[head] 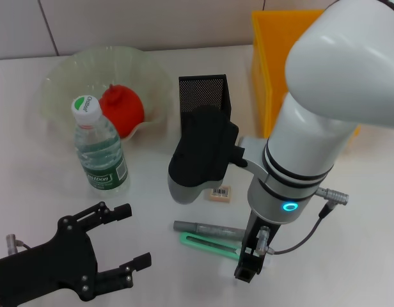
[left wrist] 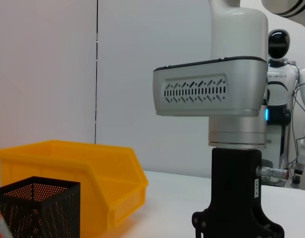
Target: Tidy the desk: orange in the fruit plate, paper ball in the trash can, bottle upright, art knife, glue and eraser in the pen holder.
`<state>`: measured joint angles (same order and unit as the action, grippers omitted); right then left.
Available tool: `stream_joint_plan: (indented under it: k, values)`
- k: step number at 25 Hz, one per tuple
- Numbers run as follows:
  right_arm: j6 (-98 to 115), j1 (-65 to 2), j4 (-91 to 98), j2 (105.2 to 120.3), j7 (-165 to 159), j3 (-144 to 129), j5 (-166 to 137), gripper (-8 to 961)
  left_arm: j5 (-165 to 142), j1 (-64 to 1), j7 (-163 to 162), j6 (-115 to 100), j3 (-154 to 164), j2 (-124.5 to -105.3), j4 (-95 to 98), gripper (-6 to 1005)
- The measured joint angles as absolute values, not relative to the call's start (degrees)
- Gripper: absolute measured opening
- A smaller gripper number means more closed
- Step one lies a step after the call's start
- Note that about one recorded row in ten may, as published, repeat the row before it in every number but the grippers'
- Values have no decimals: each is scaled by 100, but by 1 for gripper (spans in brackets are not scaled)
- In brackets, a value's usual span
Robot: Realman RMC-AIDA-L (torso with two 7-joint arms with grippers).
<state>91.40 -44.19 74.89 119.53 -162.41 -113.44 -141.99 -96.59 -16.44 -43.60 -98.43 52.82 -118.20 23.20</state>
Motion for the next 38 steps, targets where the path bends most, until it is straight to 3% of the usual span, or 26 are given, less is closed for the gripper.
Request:
stream_joint_plan:
  k: [20,38]
  values:
    - [9023,-4394,7372,11962,-16198,-11372,-14259,486,-9659,-1647,-4368,-9847,5291,-11822,2311,810]
    - [9003,-4405,7303,11962,-16150,-11392,-14300,300,-9659,-1660,-4369,-9861,5291,-11822,2311,810]
